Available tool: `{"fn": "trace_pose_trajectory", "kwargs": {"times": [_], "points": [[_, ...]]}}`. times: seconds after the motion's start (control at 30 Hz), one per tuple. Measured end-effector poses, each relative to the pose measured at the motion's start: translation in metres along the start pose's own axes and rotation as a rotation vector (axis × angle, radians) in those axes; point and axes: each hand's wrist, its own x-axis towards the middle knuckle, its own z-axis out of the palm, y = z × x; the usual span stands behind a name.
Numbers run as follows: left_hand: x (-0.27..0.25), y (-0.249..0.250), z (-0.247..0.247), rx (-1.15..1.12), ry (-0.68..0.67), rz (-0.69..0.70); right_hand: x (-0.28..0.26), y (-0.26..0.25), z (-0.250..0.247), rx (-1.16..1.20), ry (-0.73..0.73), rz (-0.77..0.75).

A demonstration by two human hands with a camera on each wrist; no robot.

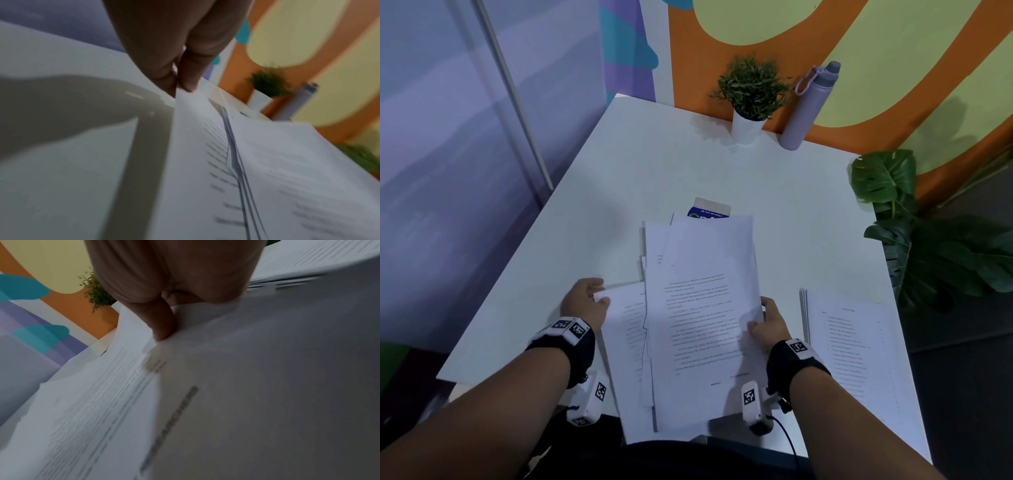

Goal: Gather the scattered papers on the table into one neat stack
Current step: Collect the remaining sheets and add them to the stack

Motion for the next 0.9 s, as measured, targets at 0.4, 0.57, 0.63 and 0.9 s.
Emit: {"fn": "trace_pose_trajectory", "kwargs": {"times": [0.4, 0.57, 0.63, 0.9], "points": [[-0.011, -0.017, 0.004, 0.246, -0.134, -0.098, -0.007, 0.003, 0.003, -0.071, -0.077, -0.053], [-0.004, -0.019, 0.001, 0.161, -0.109, -0.139, -0.007, 0.002, 0.007, -0.117, -0.175, -0.108], [-0.006, -0.022, 0.011, 0.054, -0.127, -0.193, -0.009, 0.002, 0.015, -0.138, -0.197, -0.145], [-0.011, -0.029, 0.030, -0.015, -0.236, -0.126, -0.006, -0.003, 0.027, -0.143, -0.020, -0.105]]}}
